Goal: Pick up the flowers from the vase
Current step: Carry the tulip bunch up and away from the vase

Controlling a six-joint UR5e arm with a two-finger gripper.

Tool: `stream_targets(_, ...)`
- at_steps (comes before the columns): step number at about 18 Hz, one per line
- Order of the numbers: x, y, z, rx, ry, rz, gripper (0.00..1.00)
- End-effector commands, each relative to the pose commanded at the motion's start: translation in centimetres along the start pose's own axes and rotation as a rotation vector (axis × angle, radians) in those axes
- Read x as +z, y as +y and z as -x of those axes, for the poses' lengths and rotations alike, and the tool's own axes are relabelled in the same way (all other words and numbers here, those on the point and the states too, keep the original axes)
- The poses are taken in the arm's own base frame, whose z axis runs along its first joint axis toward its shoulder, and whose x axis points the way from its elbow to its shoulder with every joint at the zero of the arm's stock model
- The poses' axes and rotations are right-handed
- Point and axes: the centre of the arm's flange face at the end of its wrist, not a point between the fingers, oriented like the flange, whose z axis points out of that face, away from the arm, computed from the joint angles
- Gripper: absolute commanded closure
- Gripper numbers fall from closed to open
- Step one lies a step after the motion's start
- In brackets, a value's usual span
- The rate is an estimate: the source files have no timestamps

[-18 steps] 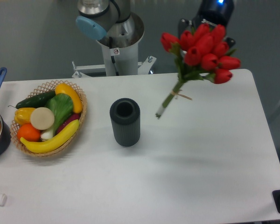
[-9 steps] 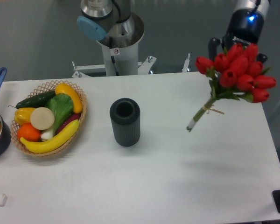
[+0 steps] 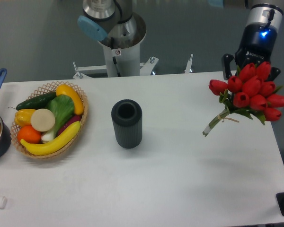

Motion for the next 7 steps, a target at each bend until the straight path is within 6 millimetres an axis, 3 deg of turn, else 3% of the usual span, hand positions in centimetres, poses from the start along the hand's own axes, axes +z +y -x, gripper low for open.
stream_targets(7,-0.02,-0.03,-0.08,0.002,-0.007,0.013,0.59)
